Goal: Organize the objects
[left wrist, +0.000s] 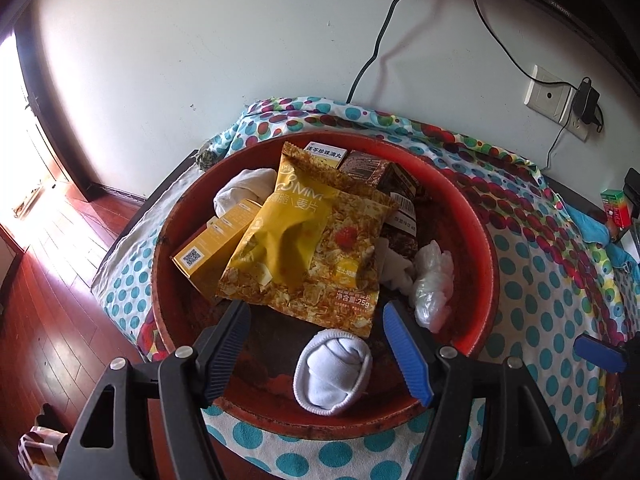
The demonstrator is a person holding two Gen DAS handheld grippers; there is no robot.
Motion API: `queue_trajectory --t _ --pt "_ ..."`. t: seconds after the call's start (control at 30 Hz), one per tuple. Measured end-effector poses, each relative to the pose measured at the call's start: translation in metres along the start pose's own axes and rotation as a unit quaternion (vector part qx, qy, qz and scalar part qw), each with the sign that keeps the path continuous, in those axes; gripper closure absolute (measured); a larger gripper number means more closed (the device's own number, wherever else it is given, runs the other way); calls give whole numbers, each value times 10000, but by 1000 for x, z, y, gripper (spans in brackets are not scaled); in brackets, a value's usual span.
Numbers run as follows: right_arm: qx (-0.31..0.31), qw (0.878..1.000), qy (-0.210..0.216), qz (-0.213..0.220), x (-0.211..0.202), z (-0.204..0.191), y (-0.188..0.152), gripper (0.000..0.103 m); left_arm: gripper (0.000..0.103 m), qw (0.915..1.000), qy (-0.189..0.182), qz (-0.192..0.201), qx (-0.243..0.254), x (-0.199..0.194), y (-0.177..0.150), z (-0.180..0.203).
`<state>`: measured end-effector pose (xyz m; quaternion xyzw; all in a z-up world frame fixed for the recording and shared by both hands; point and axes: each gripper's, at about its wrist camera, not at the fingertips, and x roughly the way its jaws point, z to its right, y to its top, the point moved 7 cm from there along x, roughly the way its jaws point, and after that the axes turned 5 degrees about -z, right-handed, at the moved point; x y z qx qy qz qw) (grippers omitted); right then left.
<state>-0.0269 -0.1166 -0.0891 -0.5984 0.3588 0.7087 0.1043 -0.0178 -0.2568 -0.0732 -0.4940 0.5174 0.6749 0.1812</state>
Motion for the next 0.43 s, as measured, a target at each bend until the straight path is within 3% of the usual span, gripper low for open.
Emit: queue_trajectory --t 0.17,0.33,0.43 --pt "-29 10000 -16 -27 1 -2 -3 1 32 9996 -275 41 64 -6 1 9" --pt "-54 10000 -75 -19 -3 -4 -1 1 32 9997 -116 60 213 -10 -1 15" --pt "-76 9999 -100 -1 -5 -5 1 1 32 9996 -208 72 160 -14 -1 16"
